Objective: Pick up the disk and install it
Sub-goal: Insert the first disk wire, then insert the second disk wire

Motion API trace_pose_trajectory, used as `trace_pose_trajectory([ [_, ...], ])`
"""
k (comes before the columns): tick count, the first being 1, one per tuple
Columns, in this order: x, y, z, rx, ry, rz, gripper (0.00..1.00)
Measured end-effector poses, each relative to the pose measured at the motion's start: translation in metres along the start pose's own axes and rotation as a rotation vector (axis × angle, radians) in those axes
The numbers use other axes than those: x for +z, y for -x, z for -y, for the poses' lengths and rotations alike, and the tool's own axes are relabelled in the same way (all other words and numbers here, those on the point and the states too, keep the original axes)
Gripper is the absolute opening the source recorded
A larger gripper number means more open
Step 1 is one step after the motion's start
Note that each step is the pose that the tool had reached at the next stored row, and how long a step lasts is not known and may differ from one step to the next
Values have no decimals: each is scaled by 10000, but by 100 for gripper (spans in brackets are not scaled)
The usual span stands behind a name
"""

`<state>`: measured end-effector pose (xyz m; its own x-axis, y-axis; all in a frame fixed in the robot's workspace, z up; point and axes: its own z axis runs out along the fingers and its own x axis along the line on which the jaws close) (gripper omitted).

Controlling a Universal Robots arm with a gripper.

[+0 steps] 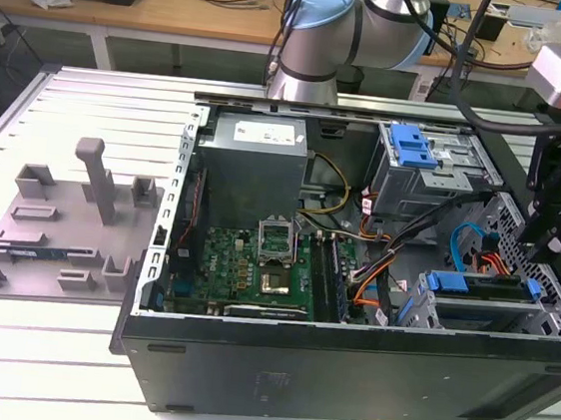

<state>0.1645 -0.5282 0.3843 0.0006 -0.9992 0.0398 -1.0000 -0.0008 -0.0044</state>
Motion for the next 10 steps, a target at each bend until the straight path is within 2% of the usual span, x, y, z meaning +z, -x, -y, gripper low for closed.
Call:
trace_pose_trajectory([
  [10, -6, 0, 0, 0, 0, -1, 30],
])
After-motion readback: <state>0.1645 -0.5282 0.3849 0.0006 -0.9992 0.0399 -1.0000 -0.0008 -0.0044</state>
